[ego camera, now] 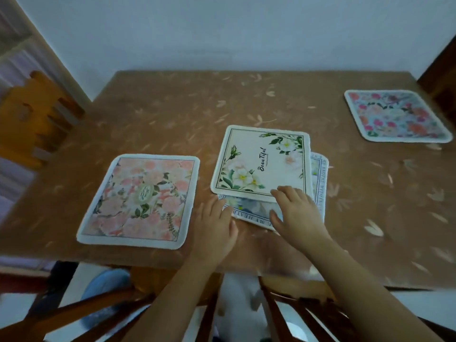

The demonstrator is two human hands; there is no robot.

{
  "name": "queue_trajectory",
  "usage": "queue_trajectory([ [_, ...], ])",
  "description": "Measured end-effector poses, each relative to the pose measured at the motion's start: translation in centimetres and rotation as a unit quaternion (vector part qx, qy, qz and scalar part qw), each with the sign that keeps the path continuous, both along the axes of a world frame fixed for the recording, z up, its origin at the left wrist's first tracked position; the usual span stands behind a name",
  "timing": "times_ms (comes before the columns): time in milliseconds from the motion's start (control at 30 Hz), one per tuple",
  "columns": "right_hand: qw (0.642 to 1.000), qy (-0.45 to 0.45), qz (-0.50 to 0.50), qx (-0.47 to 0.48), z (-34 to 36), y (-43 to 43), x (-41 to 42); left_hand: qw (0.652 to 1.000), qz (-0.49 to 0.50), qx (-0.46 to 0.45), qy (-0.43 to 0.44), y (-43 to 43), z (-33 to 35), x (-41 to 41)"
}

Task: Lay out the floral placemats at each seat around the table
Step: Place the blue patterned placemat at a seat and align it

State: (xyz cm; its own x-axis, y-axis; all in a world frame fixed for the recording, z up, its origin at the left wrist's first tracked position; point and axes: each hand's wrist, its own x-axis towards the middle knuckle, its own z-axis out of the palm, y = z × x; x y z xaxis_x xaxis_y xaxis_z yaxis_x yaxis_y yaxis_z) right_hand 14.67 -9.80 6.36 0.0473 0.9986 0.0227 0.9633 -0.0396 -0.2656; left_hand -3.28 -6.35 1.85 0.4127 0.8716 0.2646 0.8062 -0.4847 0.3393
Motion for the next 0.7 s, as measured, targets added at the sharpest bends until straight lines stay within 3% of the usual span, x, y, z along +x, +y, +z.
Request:
queue_trajectory([
  [200,0.998,-0.005,-0.052,-0.041,-2.7,1.8,-0.4,0.997,-0.052,-0.043,0.032,4.0,-2.9,0.2],
  [700,0.996,-0.018,-0.043,-0.080,-10.5,7.9,3.8,0.990,-0.087,-0.093,0.057,11.3,-7.3,2.1],
])
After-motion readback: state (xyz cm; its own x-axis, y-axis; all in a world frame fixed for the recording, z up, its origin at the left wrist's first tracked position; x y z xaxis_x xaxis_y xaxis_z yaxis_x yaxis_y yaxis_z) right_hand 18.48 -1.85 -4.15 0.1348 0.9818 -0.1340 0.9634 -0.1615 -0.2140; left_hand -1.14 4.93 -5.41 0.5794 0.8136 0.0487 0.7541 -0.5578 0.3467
